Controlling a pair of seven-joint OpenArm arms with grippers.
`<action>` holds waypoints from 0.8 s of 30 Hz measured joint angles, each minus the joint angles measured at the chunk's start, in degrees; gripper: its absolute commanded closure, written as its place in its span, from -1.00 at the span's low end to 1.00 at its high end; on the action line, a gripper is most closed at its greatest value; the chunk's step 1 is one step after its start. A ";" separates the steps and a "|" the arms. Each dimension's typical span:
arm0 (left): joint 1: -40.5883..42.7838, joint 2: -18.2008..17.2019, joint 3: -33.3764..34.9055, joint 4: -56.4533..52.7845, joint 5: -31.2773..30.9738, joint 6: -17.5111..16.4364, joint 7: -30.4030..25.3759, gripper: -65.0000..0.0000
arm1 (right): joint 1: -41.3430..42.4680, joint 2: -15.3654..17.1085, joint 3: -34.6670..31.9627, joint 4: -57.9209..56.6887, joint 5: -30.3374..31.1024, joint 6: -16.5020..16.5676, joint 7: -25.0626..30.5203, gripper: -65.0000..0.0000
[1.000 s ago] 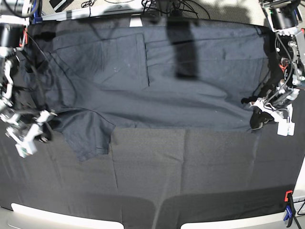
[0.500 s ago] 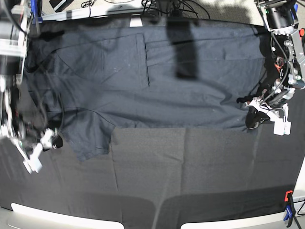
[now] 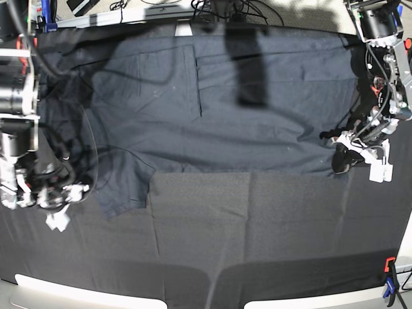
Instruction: Layout the t-shirt on the table in an organized manner, then fold the t-shirt properly
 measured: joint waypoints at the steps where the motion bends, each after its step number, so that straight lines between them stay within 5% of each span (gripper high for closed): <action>1: 0.00 0.02 0.00 0.00 0.00 0.02 0.04 1.00 | 0.04 -0.59 0.00 -0.07 -0.02 -0.20 -0.48 0.06; 7: 0.00 0.00 0.00 -0.02 0.00 0.00 0.11 1.00 | 0.20 -2.36 0.00 -0.09 -0.72 -2.62 -1.31 0.09; 14: 0.00 0.00 0.00 0.00 0.00 0.02 0.04 1.00 | 0.15 -2.78 0.00 -0.09 -3.34 -2.84 -0.33 0.97; 21: 0.00 0.00 0.00 0.00 0.00 0.00 0.02 1.00 | 0.13 -2.38 0.00 0.26 -7.41 -2.12 0.90 1.00; 24: 0.02 0.00 0.00 0.04 0.04 0.00 0.00 1.00 | -0.15 -0.90 0.00 1.77 -5.40 4.15 0.92 1.00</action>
